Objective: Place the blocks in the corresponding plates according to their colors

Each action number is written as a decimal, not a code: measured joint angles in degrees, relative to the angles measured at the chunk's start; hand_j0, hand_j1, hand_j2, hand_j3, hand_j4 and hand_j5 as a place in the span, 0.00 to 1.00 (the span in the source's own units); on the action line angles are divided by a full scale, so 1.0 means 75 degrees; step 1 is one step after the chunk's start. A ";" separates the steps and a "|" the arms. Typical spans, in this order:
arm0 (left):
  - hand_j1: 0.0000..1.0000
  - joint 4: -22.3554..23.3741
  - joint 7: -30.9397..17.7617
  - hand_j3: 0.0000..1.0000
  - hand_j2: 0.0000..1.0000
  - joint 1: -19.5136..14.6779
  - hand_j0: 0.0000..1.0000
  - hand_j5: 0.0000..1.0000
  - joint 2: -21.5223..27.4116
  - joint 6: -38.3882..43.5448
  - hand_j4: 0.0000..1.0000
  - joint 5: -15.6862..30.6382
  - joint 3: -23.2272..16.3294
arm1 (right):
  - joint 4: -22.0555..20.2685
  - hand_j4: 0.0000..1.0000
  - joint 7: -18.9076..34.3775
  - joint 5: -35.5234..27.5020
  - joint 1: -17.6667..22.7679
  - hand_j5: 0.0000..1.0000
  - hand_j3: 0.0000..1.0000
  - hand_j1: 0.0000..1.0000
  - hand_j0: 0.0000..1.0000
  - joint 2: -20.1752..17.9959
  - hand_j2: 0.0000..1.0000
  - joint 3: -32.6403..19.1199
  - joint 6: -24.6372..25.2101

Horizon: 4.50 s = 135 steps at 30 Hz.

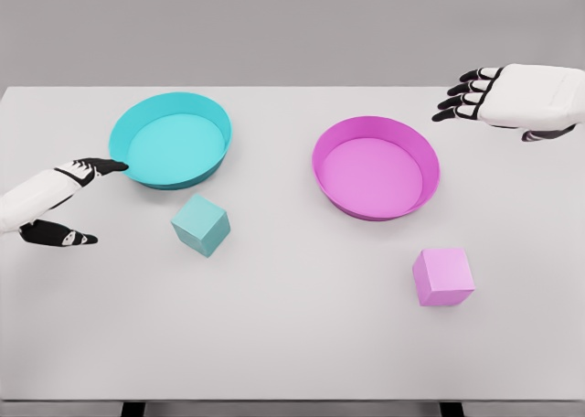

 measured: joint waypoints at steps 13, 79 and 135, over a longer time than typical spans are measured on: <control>1.00 -0.0764 -0.2274 1.00 1.00 -0.1967 1.00 1.00 0.0015 0.0011 1.00 -0.0041 -0.0363 | -0.0056 1.00 0.0000 -0.0855 -0.0878 1.00 1.00 1.00 1.00 -0.0940 1.00 0.0155 0.0002; 1.00 -0.1681 -0.2608 1.00 1.00 -0.5684 1.00 1.00 -0.0080 0.2124 1.00 -0.1074 -0.6121 | -0.1015 1.00 -0.0001 -0.0834 -0.2039 1.00 1.00 1.00 1.00 -0.0416 1.00 0.5341 0.0004; 0.58 -0.2018 -0.2612 0.58 0.58 -0.5566 0.58 0.58 -0.0360 0.1422 0.58 -0.1159 -0.5295 | -0.0872 0.55 -0.0003 -0.1195 -0.2191 0.55 0.55 0.55 0.55 -0.0153 0.55 0.5375 0.0001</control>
